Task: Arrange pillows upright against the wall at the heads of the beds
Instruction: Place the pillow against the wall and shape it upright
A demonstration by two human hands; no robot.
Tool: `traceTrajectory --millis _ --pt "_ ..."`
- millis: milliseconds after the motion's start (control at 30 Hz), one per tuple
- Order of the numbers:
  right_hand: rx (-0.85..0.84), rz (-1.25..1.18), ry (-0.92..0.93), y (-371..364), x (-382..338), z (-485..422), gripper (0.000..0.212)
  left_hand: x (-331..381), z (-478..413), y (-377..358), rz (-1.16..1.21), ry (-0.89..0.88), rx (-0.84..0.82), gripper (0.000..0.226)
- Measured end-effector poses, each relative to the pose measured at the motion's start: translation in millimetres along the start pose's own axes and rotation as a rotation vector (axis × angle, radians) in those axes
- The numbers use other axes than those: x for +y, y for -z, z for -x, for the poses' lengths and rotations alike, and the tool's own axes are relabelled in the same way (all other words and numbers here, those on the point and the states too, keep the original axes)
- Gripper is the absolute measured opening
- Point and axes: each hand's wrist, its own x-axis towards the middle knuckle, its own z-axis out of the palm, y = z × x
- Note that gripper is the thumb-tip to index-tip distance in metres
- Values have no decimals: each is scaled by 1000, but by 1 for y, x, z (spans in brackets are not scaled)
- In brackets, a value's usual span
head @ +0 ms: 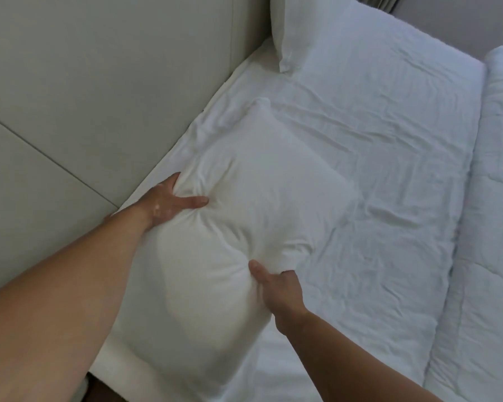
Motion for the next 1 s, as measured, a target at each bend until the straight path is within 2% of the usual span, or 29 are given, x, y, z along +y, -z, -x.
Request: traceTrajectory --millis 167,300,367,433,567,700,800,867,1000 --pt "-52 322 27 11 -16 -2 67 -26 4 -8 -102 78 69 132" --pt "-66 827 108 43 -46 19 72 -36 21 -3 -245 105 116 132" --pt "-30 1039 171 58 -67 29 68 -39 31 2 -308 117 107 130" --pt "15 1153 294 66 -92 33 68 -44 41 6 -318 131 93 129" --pt "10 1269 698 55 -153 14 73 -64 54 17 -257 141 74 148" --pt "-109 1376 972 15 -211 -33 89 -92 61 21 -180 109 75 149" --pt "-287 1594 991 -20 -248 -67 118 -108 66 22 -91 122 72 151" --pt "-378 1692 941 -45 -269 -84 134 -118 66 23 -66 148 58 151" --pt "-516 1811 786 -92 -298 -104 139 -136 64 28 -33 199 -1 151"
